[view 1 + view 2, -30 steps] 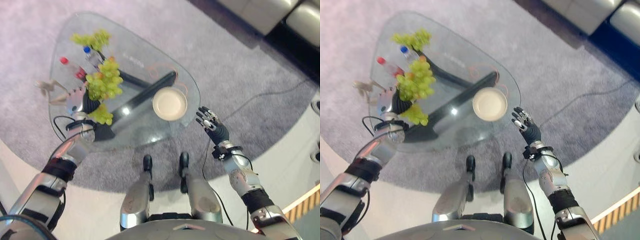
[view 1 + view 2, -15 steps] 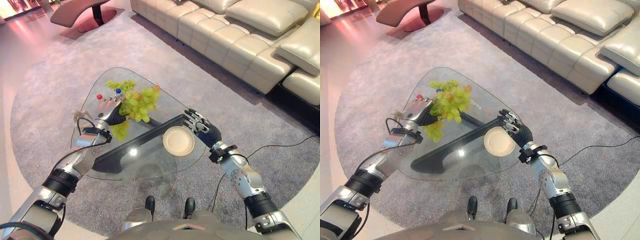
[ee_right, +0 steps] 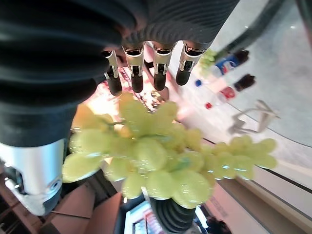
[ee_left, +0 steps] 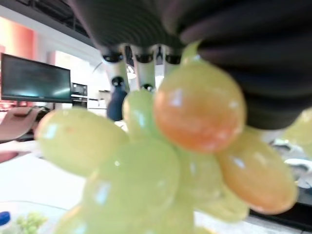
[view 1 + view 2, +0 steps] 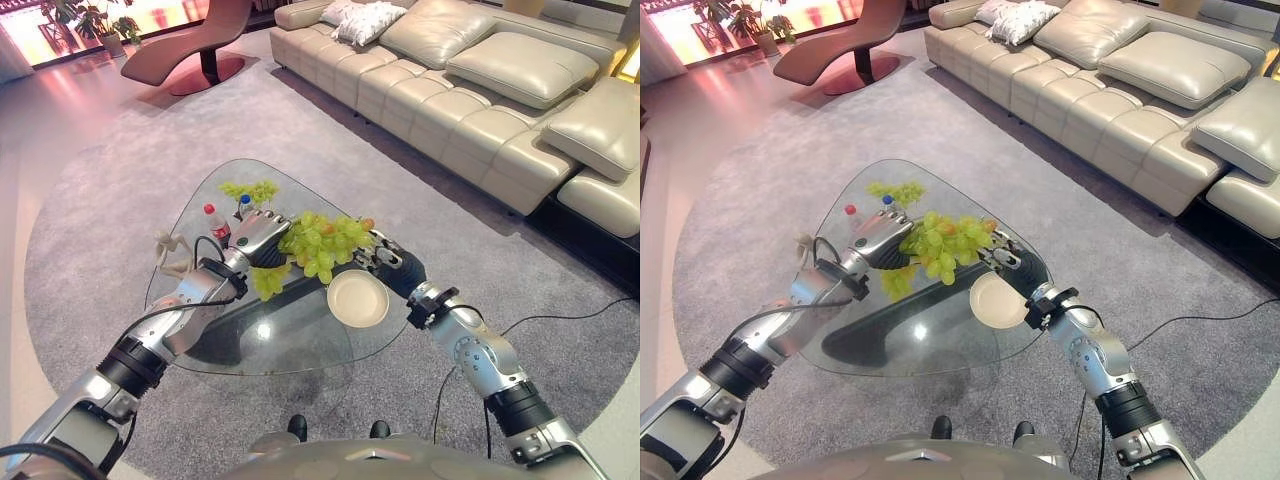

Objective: Pick up fruits into the plate

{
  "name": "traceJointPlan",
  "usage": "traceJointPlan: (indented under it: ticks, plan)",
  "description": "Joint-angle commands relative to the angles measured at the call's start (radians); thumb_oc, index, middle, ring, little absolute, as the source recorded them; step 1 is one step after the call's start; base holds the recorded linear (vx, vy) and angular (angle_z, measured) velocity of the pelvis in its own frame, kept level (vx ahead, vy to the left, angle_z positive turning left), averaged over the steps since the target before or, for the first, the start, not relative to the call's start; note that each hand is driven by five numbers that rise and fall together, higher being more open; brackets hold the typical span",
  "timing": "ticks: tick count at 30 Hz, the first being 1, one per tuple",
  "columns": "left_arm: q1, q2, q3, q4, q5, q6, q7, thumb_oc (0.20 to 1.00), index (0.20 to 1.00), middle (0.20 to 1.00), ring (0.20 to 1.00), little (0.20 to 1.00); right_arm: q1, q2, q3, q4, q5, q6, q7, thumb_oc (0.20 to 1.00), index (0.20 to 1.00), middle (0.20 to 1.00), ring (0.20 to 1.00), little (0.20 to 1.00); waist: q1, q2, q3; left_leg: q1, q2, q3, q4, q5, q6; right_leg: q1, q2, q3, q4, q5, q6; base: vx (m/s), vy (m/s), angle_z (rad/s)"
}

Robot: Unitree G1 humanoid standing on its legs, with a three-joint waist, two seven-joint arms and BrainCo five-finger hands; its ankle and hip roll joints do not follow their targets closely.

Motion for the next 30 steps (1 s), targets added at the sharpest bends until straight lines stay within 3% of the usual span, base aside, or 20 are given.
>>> traceJointPlan:
  ticks: [1, 13, 30]
  plan:
    - [-0.156, 0.04, -0.03, -0.051, 0.052, -0.015, 0.004, 0.2, 0.2, 0.2, 0.2, 0.2, -0.065, 0.002, 0.02, -0.054, 0.063, -0.019, -0.008, 1.0, 1.0, 1.0, 1.0, 1.0, 0.022, -0.044, -0.046, 0.051, -0.071, 0.075, 0.028, -0.168, 0.039, 0.014, -0.036, 0.042, 0.039, -0.068, 0.058, 0.0, 0.0, 0.0]
    - [-0.208, 0.036, -0.088, -0.07, 0.099, -0.001, -0.05, 0.2, 0.2, 0.2, 0.2, 0.2, -0.088, 0.006, 0.071, -0.046, 0.087, 0.02, -0.046, 1.0, 1.0, 1.0, 1.0, 1.0, 0.022, -0.05, -0.045, 0.051, -0.069, 0.094, 0.036, -0.173, 0.037, 0.015, -0.043, 0.038, 0.032, -0.062, 0.062, 0.0, 0.0, 0.0]
    - [-0.2, 0.017, -0.126, -0.091, 0.158, -0.004, -0.142, 0.2, 0.2, 0.2, 0.2, 0.2, -0.103, 0.014, 0.114, -0.074, 0.082, 0.021, -0.115, 1.0, 1.0, 1.0, 1.0, 1.0, 0.022, -0.053, -0.04, 0.05, -0.071, 0.099, 0.047, -0.182, 0.041, 0.011, -0.043, 0.046, 0.036, -0.067, 0.062, 0.0, 0.0, 0.0]
